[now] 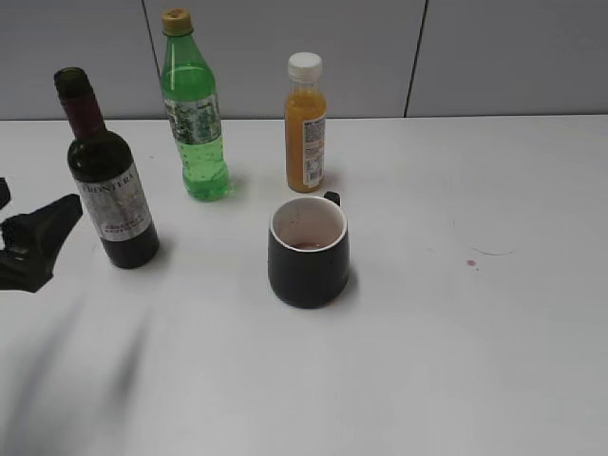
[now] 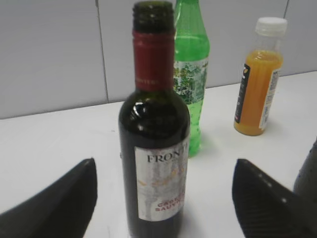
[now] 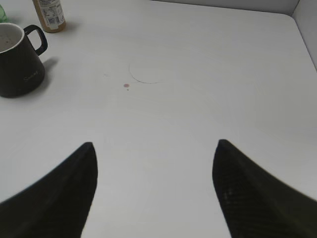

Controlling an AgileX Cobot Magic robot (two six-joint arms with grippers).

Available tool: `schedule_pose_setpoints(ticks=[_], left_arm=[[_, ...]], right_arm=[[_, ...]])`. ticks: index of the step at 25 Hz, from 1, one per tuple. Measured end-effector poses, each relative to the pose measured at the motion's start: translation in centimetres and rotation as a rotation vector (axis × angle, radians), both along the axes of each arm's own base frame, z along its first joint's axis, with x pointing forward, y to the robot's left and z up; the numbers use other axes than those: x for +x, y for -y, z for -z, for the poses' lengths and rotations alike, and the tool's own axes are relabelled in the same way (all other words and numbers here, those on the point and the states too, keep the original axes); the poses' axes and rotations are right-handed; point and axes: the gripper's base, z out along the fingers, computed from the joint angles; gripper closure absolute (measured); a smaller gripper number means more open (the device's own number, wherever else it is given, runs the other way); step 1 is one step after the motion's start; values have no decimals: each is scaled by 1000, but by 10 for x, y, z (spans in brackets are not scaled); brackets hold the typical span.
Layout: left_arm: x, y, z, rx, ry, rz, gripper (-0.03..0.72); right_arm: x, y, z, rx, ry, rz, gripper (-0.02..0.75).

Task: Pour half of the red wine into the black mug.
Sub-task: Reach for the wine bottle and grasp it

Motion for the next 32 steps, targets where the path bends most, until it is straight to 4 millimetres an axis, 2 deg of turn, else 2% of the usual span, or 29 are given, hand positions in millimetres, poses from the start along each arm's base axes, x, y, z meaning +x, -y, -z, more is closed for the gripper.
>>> schedule_pose_setpoints(ticks=[4,8,11,24,32], left_arm=[[10,3,23,-42,-23,1,10],[17,5,53,-34,-151,-6,-2],[27,7,64,-29,-179,-7,-4],[68,17,52,-58,-58,-4,-4],[86,21,66,-54,-77,-8,-4]], right_arm=[[0,0,0,0,0,0,186],[0,0,0,0,0,0,186],[0,0,0,0,0,0,187],[0,0,0,0,0,0,187],[0,0,0,0,0,0,187]])
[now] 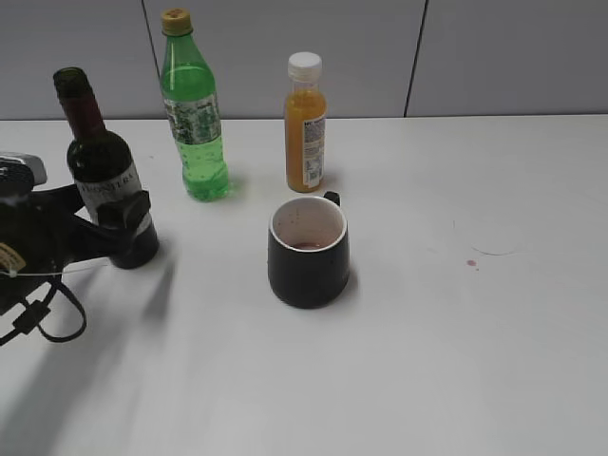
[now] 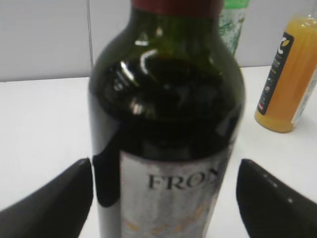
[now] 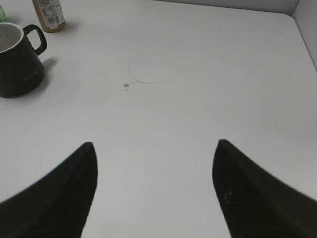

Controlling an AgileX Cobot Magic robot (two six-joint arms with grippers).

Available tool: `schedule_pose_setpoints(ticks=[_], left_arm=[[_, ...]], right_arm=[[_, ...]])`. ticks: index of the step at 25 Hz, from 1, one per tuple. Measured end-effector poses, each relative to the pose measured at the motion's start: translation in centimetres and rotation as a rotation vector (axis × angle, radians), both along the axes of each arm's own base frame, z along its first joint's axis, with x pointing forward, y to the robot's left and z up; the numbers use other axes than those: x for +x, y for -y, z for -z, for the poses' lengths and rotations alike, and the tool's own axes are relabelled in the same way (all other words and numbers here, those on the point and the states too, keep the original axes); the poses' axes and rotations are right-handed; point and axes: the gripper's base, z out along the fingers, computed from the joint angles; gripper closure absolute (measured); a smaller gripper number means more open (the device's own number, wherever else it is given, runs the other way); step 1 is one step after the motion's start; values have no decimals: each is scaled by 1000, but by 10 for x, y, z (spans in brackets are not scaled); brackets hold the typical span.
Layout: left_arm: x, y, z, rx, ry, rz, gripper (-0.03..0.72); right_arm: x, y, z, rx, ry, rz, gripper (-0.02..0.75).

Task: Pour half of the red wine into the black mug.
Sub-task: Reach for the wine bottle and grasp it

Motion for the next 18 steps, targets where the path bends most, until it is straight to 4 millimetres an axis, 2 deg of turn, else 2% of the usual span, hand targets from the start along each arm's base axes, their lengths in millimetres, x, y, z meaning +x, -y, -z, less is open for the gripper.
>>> schedule_pose_setpoints(ticks=[18], left_arm=[[40,8,23,-5,10,-12,-4]], right_arm=[[0,0,0,0,0,0,187]])
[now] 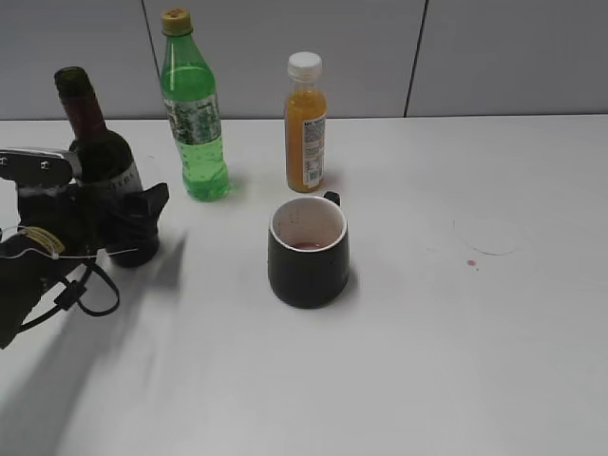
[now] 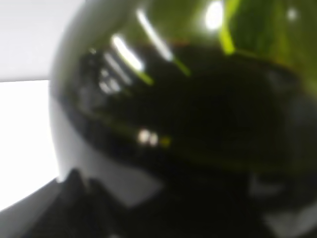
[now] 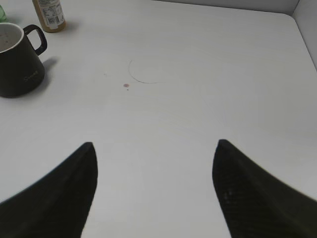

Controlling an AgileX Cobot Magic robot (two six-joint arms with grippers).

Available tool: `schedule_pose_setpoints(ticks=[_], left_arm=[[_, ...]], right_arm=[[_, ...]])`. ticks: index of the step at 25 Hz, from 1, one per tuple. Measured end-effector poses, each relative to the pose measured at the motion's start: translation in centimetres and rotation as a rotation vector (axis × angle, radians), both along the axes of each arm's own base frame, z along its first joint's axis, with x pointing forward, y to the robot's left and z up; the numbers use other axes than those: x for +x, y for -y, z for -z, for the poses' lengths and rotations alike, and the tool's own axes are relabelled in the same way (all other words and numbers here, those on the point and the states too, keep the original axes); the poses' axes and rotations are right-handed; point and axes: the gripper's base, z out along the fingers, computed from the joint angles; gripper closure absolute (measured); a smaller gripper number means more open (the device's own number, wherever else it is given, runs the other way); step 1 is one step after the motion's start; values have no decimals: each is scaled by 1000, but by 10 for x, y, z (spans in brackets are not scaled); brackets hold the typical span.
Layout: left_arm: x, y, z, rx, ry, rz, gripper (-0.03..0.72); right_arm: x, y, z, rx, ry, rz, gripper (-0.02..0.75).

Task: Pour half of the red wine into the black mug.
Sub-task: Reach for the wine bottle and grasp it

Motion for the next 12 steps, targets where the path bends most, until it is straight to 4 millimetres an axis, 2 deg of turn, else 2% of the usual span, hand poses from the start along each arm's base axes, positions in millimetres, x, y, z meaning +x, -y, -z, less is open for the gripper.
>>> schedule_pose_setpoints(ticks=[3,8,12], left_arm=[[1,0,2,1,-5,0,15],[1,0,2,3,-3,-3,144],[2,-1,2,2,0,-8,147]], right_arm=[[0,0,0,0,0,0,187],[0,0,0,0,0,0,187],[0,0,0,0,0,0,187]])
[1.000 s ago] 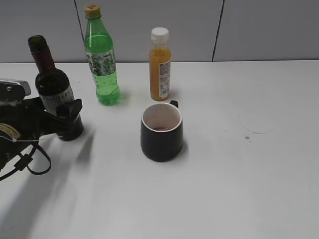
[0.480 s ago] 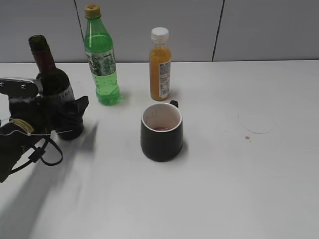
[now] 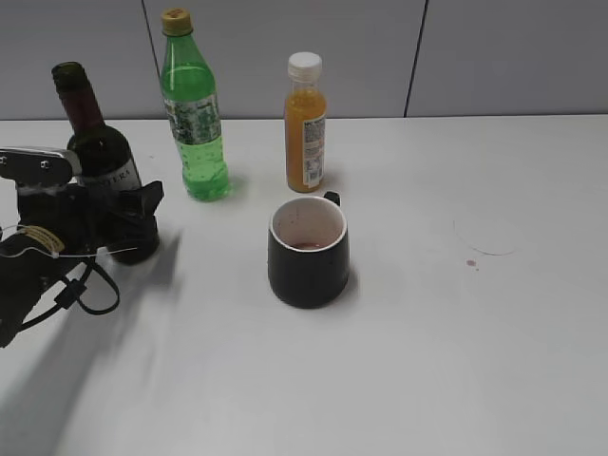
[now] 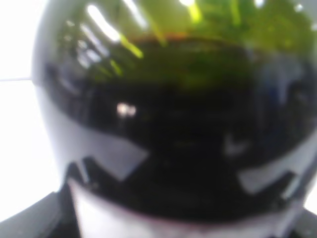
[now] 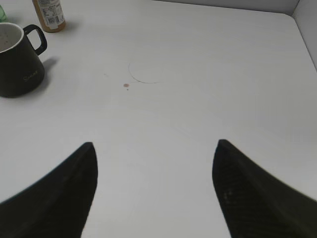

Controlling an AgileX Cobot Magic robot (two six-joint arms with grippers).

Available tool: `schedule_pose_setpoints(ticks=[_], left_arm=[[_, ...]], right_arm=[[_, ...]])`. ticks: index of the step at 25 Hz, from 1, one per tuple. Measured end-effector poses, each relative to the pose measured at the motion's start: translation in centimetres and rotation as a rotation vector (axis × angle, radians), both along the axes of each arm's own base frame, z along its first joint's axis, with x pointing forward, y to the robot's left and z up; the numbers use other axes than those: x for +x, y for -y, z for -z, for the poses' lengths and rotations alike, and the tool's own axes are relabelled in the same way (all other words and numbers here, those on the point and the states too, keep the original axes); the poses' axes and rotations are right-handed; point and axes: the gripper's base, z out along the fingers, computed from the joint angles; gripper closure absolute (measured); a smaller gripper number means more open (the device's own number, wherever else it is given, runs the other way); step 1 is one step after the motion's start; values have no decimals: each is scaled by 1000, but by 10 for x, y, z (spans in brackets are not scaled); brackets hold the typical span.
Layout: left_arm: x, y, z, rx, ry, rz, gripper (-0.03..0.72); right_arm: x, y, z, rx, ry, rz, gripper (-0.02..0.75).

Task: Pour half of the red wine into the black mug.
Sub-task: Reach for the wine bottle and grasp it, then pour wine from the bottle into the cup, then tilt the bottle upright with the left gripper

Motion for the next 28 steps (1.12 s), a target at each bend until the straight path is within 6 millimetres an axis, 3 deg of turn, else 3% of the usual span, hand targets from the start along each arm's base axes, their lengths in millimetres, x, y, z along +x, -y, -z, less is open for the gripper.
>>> schedule_pose_setpoints(ticks=[10,23,28], left_arm=[[-1,4,-2,20,-1,-9,150],[-26,62,-17,153,-4,-18,152],[-33,72,-20,282,18,-3,152]], right_arm=[[0,0,0,0,0,0,187],[0,0,0,0,0,0,188],[0,0,0,0,0,0,188]])
